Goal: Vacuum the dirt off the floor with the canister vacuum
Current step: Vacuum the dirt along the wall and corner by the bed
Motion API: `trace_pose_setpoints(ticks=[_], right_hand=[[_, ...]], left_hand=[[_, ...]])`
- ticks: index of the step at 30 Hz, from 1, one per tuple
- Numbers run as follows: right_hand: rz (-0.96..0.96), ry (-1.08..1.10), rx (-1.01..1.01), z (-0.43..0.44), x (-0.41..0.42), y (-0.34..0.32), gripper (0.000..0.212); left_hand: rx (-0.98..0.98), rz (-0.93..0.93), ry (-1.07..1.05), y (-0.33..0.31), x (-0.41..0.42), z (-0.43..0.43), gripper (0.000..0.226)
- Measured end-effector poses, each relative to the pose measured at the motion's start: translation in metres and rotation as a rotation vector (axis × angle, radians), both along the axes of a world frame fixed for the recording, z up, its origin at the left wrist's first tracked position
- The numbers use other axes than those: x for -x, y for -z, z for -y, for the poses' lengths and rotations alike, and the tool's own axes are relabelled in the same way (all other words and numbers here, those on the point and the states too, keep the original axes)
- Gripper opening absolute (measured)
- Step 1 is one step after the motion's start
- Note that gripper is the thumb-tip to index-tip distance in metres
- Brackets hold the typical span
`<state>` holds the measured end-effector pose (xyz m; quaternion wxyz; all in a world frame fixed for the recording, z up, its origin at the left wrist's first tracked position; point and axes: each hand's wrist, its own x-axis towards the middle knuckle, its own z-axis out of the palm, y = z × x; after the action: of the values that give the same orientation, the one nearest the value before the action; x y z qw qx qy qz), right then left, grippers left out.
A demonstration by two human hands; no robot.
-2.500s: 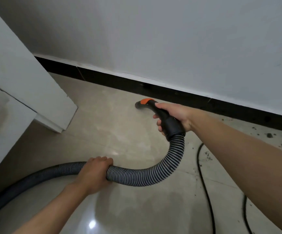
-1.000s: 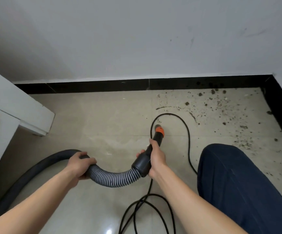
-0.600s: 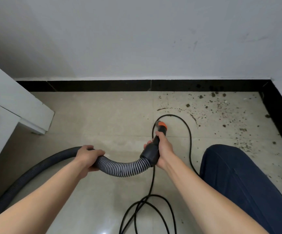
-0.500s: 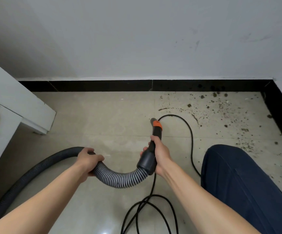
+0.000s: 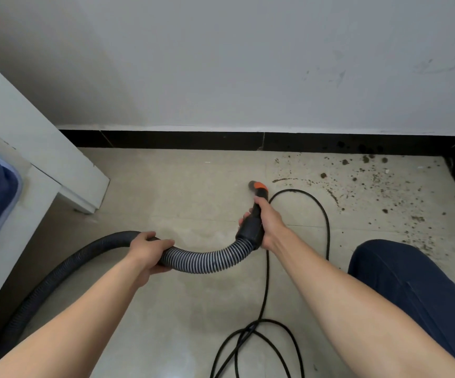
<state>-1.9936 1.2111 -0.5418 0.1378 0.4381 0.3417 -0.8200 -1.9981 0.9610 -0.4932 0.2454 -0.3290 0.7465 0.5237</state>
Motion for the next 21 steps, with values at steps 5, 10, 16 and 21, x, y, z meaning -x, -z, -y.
trace_pose_setpoints(ticks=[5,10,16,21], right_hand=[[-0.019,-0.12,0.022,0.0,0.033,-0.006,0.031],[-0.042,-0.175,-0.003,0.004,0.068,-0.008,0.034],[-0.054,-0.178,-0.02,0.013,0.082,-0.001,0.041],[-0.023,-0.061,0.05,0.04,0.037,0.006,0.037]], left_hand=[[-0.047,-0.01,-0.051,0.0,0.009,0.006,0.066],[-0.091,-0.041,-0.13,0.003,0.022,0.014,0.069],[-0.09,-0.028,-0.139,0.005,0.031,0.015,0.058],[0.014,0.02,-0.036,0.014,0.026,0.02,0.06]])
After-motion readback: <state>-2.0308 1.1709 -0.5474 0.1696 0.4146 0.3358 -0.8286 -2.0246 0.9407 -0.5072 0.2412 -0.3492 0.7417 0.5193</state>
